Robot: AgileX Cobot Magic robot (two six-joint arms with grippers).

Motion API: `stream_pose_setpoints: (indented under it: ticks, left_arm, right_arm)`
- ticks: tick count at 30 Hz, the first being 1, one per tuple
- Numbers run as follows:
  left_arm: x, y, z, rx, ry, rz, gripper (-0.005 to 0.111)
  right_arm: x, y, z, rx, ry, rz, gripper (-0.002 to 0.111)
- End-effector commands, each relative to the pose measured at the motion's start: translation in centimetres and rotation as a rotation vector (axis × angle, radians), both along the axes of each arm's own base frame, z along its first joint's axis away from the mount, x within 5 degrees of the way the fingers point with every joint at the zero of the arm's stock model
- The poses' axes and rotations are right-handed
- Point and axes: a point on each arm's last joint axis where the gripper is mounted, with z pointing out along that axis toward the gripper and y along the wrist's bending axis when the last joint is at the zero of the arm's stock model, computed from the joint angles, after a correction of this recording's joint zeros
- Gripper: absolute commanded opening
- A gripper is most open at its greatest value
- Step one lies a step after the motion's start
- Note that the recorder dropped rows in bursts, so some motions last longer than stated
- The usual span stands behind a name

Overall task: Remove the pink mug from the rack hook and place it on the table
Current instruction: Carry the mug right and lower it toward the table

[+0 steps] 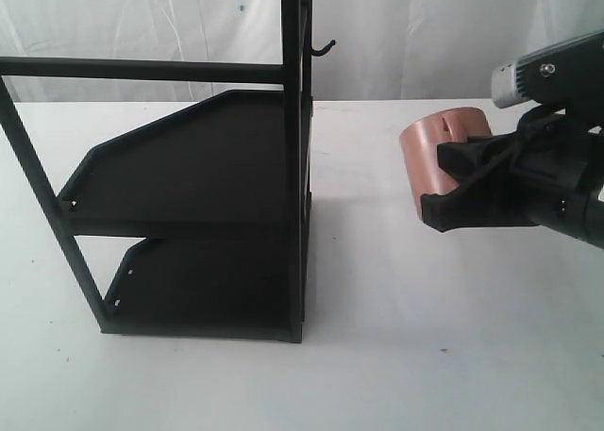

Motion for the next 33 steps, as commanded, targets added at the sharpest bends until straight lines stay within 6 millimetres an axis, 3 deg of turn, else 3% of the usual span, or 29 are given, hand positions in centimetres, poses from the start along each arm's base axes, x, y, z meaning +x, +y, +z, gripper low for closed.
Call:
stream_pose_setpoints:
  ticks: [1,6,12,20,33]
  left_arm:
    - [0.0,0.0,-0.2,-0.006,0.007,0.002,0.0]
    - [0.0,0.0,-0.2,-0.006,0.007,0.002,0.0]
    - [0.0,0.0,-0.2,-0.006,0.007,0.002,0.0]
    - [0.0,0.0,-0.2,-0.006,0.005,0.003,0.0]
    - [0.0,0.0,-0.2,-0.001,0.004,0.002,0.0]
  right_arm:
    - [-0.2,-0.3,-0.3,0.001,-0.084,0.001,0.0]
    - [-0.9,-0.5,-1.9,0.007,-0.132,0.014,0.0]
    - [-1.1,-0.4,-2.0,0.065,-0.198,0.027,0.0]
    - [0.7,-0.2,-2.9,0.088,-0.271,-0.038,0.0]
    - [4.8,1.0,-9.3,-0.032,-0.258,-0.097,0.0]
